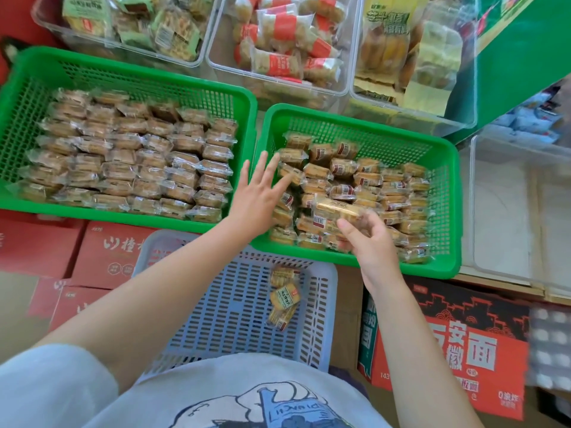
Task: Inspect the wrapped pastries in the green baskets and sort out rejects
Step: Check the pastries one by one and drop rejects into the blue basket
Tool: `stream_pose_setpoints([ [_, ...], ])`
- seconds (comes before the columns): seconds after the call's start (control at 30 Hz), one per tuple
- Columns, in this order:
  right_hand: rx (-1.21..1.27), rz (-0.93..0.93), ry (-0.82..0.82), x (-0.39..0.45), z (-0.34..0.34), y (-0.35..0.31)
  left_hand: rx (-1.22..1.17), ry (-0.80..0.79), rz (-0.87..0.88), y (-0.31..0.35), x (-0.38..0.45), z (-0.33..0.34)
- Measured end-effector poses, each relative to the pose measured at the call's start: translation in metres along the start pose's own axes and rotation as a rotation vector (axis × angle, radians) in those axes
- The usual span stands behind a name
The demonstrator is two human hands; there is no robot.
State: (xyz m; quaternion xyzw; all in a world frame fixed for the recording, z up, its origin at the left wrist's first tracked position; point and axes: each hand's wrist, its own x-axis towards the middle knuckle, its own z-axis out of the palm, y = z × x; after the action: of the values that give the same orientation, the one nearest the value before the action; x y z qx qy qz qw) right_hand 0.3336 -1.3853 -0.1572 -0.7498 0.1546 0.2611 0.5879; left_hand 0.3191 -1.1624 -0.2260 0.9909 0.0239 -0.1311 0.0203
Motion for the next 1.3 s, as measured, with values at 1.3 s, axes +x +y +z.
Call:
stream_pose_setpoints([
  [1.3, -1.116, -0.315, -0.255, 0.033, 0.036, 0.009, -0.179, 0.007, 0.252, 0.012, -0.055, 0.013],
])
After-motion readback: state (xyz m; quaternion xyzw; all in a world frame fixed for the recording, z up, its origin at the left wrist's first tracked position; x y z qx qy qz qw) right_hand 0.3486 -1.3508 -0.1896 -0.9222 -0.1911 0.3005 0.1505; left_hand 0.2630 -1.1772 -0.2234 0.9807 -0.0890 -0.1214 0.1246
